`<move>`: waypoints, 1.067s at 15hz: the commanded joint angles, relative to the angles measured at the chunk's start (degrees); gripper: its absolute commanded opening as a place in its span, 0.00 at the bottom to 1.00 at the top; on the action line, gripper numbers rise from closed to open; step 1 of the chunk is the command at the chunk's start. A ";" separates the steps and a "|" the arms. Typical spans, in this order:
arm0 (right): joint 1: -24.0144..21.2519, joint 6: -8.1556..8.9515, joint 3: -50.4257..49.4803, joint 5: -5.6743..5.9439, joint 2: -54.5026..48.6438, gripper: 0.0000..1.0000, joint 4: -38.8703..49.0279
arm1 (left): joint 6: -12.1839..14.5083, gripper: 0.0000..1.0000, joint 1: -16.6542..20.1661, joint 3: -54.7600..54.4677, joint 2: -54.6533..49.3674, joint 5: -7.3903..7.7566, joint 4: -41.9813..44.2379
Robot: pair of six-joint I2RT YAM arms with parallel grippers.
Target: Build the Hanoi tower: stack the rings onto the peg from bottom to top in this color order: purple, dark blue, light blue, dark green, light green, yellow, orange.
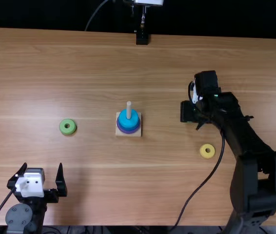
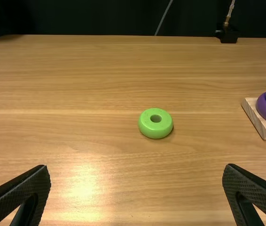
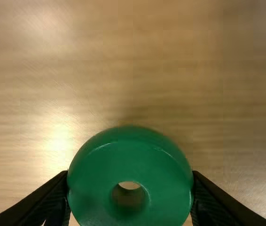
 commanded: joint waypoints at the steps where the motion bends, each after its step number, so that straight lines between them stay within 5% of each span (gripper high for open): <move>1: 2.05 0.07 4.65 0.07 -2.63 0.00 -3.57 | 0.20 1.00 0.35 -6.00 -0.67 -0.27 -4.55; 7: 11.28 -0.88 29.35 -0.14 -3.86 0.00 -33.32 | 0.20 1.00 0.35 -6.00 -0.67 -0.27 -4.55; 16: 23.50 -0.14 46.58 -0.14 0.88 0.00 -37.01 | 0.20 1.00 0.35 -6.00 -0.67 -0.27 -4.55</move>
